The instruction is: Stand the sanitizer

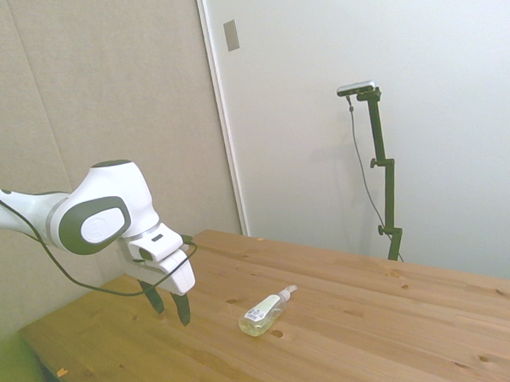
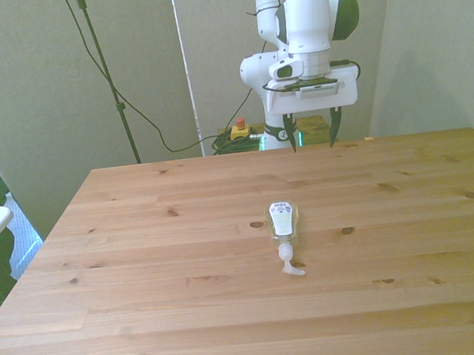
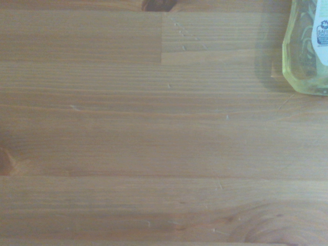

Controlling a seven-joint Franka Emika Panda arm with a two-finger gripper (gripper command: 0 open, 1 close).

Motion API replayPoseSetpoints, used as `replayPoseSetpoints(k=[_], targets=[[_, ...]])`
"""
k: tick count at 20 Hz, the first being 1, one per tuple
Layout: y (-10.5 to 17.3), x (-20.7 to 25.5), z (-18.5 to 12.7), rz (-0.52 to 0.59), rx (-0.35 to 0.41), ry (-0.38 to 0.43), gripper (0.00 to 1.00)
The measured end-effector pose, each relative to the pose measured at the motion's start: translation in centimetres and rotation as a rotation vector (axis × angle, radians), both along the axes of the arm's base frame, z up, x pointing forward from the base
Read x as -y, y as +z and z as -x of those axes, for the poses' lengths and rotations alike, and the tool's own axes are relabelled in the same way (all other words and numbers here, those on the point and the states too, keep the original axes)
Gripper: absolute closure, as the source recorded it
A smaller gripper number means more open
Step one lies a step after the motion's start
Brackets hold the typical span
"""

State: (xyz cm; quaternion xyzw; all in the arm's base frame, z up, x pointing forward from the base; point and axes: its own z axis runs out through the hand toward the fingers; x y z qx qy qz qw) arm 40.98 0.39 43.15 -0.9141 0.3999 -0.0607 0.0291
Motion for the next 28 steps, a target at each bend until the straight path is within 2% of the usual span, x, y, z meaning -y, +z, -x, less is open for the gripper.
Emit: replayPoseSetpoints(k=[3,6,8,11,15,18,23,28], targets=[[0.2,0.5,-0.2,-0.008,0.008,-0.011,0.0],[1.9,2.9,-1.8,-0.013,0.043,-0.057,0.0],[3.3,5.0,-4.4,-0.004,0.08,-0.09,0.0],[3.9,7.5,-9.5,0.009,0.121,-0.128,0.0],[2.1,8.4,-16.2,0.019,0.115,-0.142,0.0],[0.6,8.8,-19.3,0.028,0.109,-0.155,0.0],[-2.1,9.4,-22.6,0.038,0.092,-0.176,0.0],[-5.2,9.4,-24.5,0.048,0.08,-0.201,0.0]])
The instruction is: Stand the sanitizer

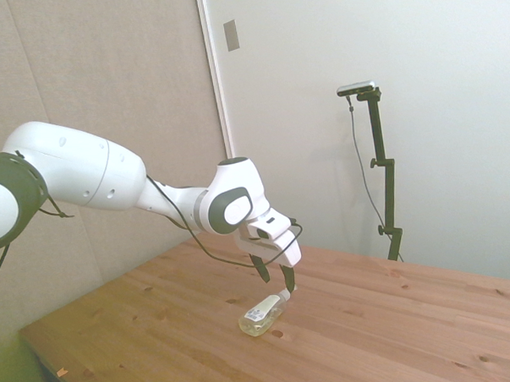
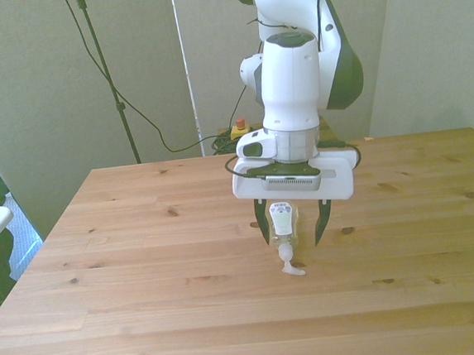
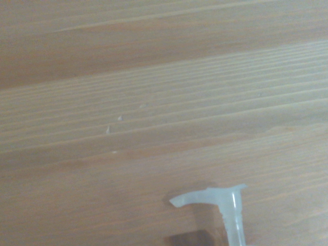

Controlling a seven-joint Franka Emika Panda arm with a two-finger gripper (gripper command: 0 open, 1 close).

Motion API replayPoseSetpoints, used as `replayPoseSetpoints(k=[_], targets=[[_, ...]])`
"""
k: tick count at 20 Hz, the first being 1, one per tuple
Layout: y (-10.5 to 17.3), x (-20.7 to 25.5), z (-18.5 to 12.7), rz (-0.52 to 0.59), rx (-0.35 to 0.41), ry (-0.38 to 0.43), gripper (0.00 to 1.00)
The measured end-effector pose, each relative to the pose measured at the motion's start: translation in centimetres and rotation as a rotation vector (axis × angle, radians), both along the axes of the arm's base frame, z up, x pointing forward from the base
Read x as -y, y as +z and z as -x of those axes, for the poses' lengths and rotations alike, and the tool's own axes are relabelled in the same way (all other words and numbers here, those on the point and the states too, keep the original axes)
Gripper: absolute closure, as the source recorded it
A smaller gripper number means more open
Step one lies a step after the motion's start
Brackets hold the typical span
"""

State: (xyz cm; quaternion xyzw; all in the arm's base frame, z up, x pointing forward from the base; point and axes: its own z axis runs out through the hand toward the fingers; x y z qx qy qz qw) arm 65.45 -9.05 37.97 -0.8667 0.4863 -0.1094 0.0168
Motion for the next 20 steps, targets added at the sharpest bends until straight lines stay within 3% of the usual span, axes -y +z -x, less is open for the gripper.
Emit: replayPoseSetpoints(k=[4,5,20], targets=[[-1.2,0.8,-1.1,0.008,-0.003,-0.017,0.0],[-1.5,1.0,-1.3,0.01,-0.004,-0.019,1.0],[-2.8,2.2,-2.0,0.004,-0.014,-0.049,1.0]])
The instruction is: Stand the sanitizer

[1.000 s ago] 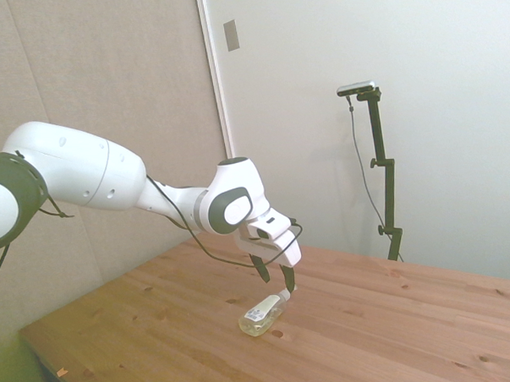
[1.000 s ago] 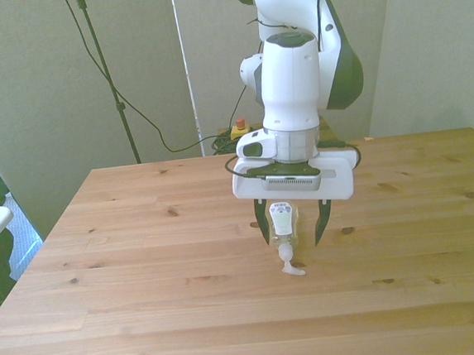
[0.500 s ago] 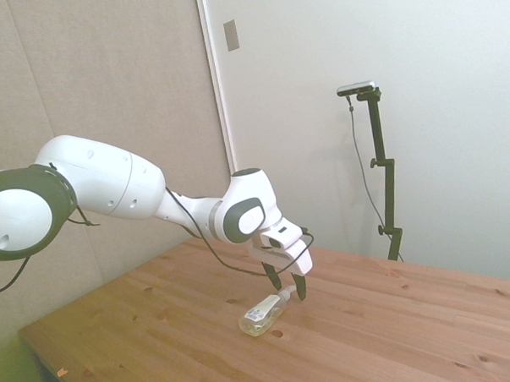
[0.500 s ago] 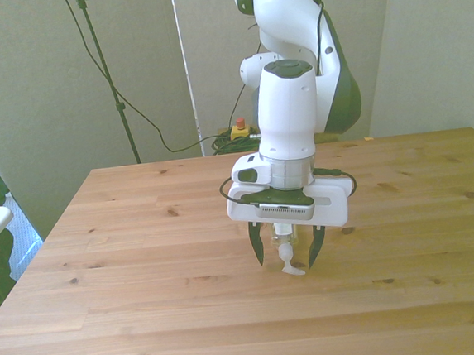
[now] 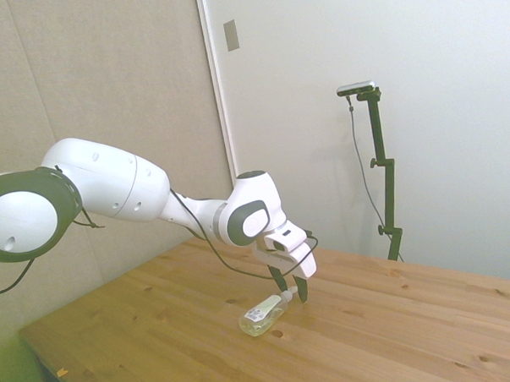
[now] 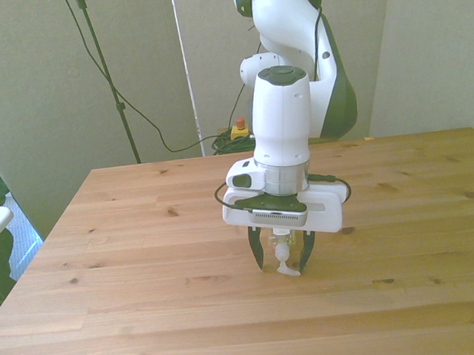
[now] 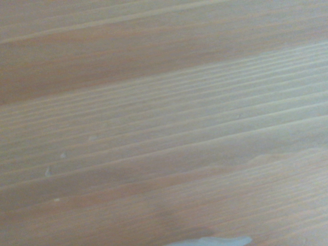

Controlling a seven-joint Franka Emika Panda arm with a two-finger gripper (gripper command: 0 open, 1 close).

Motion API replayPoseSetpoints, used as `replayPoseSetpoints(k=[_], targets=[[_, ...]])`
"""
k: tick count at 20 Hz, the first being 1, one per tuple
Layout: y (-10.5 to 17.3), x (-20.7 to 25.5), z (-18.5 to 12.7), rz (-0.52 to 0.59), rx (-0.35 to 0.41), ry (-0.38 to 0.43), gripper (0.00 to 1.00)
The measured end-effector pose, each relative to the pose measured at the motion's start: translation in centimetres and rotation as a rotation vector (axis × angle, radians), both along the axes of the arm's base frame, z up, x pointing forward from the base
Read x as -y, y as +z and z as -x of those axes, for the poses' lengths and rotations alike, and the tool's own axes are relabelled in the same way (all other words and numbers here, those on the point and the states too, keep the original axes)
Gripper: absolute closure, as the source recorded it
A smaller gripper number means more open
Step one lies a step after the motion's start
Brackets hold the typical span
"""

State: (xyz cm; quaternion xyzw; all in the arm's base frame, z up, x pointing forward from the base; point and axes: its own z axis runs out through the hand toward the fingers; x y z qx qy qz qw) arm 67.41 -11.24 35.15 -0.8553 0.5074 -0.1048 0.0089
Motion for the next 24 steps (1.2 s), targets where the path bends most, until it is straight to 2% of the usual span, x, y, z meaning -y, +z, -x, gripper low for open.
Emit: replayPoseSetpoints(k=[18,20,24], targets=[[0.2,2.0,0.5,-0.065,-0.07,-0.057,1.0],[0.7,2.0,0.3,-0.062,-0.039,-0.108,1.0],[4.1,1.1,0.1,-0.023,0.117,-0.192,1.0]])
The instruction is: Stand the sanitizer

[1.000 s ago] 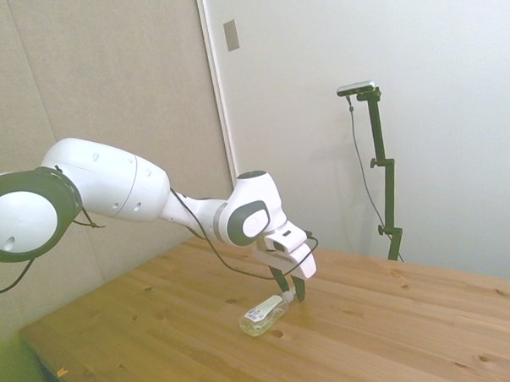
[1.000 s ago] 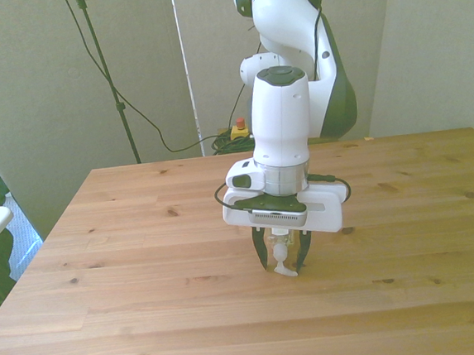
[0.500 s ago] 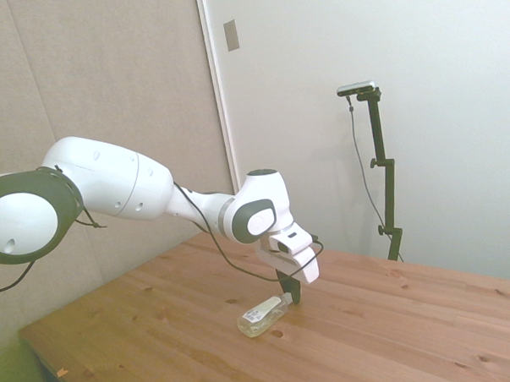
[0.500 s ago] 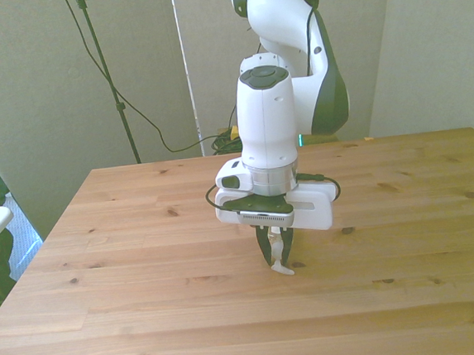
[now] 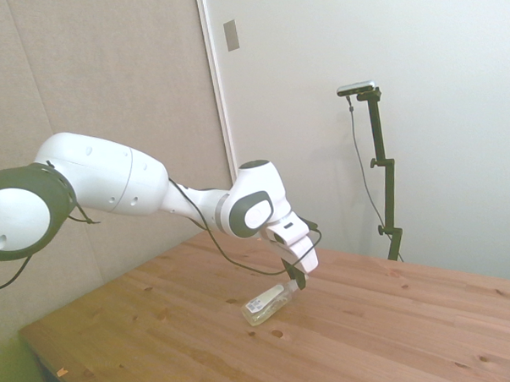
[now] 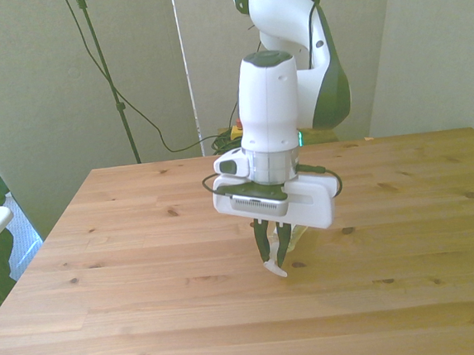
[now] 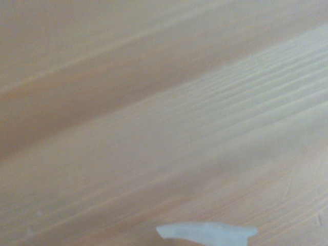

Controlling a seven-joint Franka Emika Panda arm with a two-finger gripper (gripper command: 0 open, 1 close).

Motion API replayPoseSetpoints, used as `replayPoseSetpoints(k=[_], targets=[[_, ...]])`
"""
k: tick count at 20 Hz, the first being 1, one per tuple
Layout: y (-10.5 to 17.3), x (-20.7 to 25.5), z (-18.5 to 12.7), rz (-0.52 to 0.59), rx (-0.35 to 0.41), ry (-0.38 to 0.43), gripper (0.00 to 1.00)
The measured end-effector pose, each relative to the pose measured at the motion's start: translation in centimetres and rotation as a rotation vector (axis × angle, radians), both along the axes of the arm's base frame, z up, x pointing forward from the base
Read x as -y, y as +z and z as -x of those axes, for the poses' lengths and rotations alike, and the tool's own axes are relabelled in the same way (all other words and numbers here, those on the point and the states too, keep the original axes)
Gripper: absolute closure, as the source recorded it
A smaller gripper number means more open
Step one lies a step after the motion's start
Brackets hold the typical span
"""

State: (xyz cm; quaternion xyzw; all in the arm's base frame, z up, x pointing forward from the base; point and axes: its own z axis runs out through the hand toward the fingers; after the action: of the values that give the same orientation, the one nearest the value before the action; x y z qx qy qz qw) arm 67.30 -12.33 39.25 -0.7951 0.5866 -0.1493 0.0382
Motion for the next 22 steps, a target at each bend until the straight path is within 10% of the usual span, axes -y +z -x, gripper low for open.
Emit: replayPoseSetpoints(k=[10,22], targets=[[8.0,-1.7,7.1,0.194,0.42,-0.149,1.0],[4.8,-6.3,4.3,0.411,0.644,-0.332,1.0]])
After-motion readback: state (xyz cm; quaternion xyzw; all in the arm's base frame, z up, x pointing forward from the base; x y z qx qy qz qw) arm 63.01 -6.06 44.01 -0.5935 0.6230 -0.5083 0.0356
